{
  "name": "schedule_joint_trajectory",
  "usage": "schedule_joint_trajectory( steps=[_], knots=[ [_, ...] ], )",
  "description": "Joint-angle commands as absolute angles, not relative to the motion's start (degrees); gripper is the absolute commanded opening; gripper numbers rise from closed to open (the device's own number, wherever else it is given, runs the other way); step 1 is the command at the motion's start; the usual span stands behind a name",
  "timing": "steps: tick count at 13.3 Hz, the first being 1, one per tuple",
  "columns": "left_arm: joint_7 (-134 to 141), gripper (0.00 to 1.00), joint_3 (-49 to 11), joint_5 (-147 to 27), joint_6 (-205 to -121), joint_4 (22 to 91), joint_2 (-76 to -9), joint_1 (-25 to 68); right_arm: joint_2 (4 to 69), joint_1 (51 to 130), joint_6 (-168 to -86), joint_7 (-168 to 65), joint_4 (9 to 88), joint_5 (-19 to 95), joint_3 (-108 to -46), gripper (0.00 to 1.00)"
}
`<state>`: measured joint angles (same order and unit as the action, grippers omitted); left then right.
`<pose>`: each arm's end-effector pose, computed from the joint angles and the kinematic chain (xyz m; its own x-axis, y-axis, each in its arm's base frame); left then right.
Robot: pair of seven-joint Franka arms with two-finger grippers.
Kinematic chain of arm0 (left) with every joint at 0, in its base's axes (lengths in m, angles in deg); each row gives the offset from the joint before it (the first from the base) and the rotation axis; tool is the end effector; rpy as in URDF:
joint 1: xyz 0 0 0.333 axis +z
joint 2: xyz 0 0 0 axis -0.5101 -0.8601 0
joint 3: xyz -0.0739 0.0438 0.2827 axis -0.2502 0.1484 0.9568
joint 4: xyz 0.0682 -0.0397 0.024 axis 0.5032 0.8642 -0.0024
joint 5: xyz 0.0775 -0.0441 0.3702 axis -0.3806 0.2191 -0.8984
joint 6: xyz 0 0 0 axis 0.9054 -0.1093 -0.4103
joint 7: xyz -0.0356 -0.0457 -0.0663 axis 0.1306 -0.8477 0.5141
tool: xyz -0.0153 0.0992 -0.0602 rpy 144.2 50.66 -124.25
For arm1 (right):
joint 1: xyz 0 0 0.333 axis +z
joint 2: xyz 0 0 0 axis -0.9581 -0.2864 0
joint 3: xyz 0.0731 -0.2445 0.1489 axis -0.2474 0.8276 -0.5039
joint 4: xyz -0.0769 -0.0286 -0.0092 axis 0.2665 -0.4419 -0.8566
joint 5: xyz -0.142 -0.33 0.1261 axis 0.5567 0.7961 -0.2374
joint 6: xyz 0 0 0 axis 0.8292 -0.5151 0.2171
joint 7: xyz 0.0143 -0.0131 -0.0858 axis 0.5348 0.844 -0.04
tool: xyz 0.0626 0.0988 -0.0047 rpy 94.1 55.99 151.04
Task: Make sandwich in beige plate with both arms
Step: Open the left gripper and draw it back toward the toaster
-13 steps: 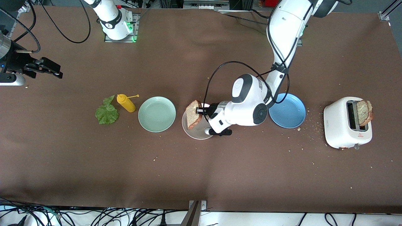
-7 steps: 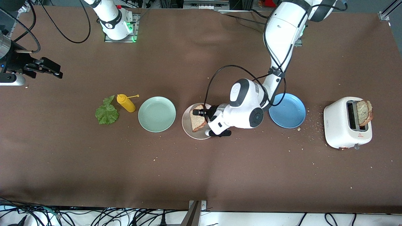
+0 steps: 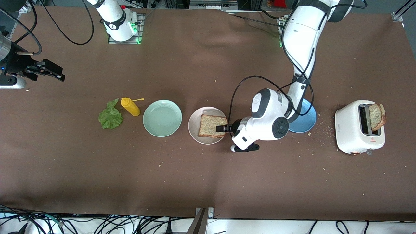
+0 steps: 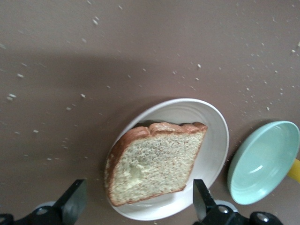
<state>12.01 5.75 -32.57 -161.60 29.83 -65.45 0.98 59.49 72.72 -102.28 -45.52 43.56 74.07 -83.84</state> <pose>0.6360 -0.3389 0.2293 0.9653 0.0693 -0.2519 0.1659 -0.9075 0.3859 0.5412 0.0071 0.5626 0.9982 -0.0065 -0.0597 -0.0072 -0.9999 -0.0114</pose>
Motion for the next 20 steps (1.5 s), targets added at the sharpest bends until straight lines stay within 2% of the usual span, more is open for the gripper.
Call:
schedule_joint_trajectory(
  steps=[1, 9, 14, 20],
  knots=[
    [14.79, 1.00, 7.08, -38.35, -157.68, 29.90, -62.88, 3.49, 59.92, 73.01, -101.46, -45.08, 43.28, 73.63, -83.56, 1.00],
    [14.09, 1.00, 9.28, -52.85, -149.76, 29.46, -58.75, 17.29, 59.74, 73.62, -100.85, -45.08, 43.01, 73.72, -84.88, 1.00],
    [13.83, 1.00, 9.19, -53.13, -144.41, 29.28, -54.80, 26.35, 57.11, 76.70, -101.11, -44.99, 42.57, 73.63, -84.62, 1.00],
    [13.83, 1.00, 9.37, -60.23, -143.43, 29.28, -51.63, 29.53, 53.77, 76.35, -100.67, -45.60, 41.53, 73.28, -84.44, 1.00]
  ],
)
